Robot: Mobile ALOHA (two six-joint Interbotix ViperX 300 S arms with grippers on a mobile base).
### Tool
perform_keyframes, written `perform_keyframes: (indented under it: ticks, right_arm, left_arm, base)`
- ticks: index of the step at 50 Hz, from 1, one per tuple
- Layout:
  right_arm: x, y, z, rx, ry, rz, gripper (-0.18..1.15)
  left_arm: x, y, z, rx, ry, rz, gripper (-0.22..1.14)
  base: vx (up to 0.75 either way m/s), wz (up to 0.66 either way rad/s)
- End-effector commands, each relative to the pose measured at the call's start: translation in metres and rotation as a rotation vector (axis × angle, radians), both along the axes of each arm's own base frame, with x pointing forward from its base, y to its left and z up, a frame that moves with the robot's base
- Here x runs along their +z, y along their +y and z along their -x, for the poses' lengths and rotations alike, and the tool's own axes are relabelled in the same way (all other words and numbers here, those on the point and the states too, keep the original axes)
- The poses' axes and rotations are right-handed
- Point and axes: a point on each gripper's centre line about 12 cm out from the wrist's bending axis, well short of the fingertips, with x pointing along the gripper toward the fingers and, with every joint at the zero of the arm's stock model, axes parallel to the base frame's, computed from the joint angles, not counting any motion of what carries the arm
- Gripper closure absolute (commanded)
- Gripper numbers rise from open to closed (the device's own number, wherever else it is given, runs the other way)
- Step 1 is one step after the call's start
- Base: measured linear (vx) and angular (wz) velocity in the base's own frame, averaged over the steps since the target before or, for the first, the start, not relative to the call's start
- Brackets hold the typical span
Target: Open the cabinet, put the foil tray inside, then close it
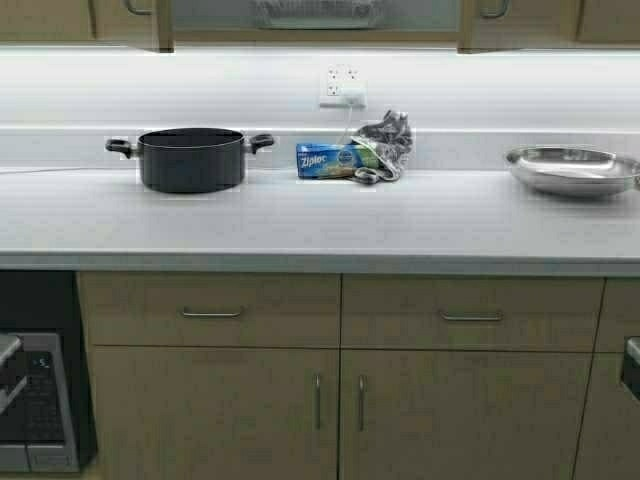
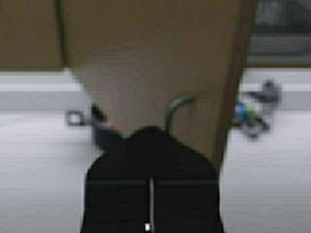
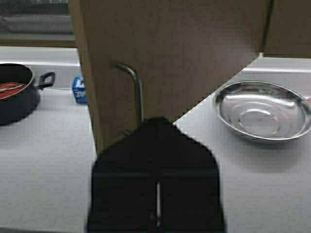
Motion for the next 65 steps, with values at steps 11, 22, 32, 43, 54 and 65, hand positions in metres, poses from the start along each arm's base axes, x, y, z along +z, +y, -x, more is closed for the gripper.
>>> perform_keyframes:
  ticks: [11, 22, 32, 43, 54, 65]
  right_arm:
    - [-0.021, 0.018, 0.025, 0.061, 0.044, -0.045, 0.9]
    - [-0.023, 0.019, 0.024, 0.065, 0.049, -0.038, 0.9]
    - [-0.021, 0.021, 0.016, 0.065, 0.049, -0.038, 0.9]
    - [-0.032, 0.022, 0.009, 0.064, 0.083, -0.033, 0.9]
    - [-0.036, 0.023, 0.004, 0.063, 0.095, -0.029, 0.9]
    - [-0.019, 0.026, -0.004, 0.072, 0.054, -0.029, 0.9]
  left_arm:
    - [0.017, -0.005, 0.0, -0.024, -0.056, 0.005, 0.87]
    - [0.027, -0.012, -0.024, -0.041, -0.082, 0.007, 0.87]
    - [0.039, -0.027, -0.065, -0.075, -0.116, 0.024, 0.87]
    - [0.042, -0.084, -0.104, -0.185, -0.126, 0.057, 0.87]
    - [0.043, -0.086, -0.08, -0.186, -0.098, 0.036, 0.87]
    - [0.024, -0.076, -0.033, -0.189, -0.051, 0.006, 0.87]
  base:
    - [0.04, 0.0]
    - [0.09, 0.01]
    - [0.11, 0.01]
    - [0.11, 0.01]
    - [0.06, 0.04]
    - [0.04, 0.0]
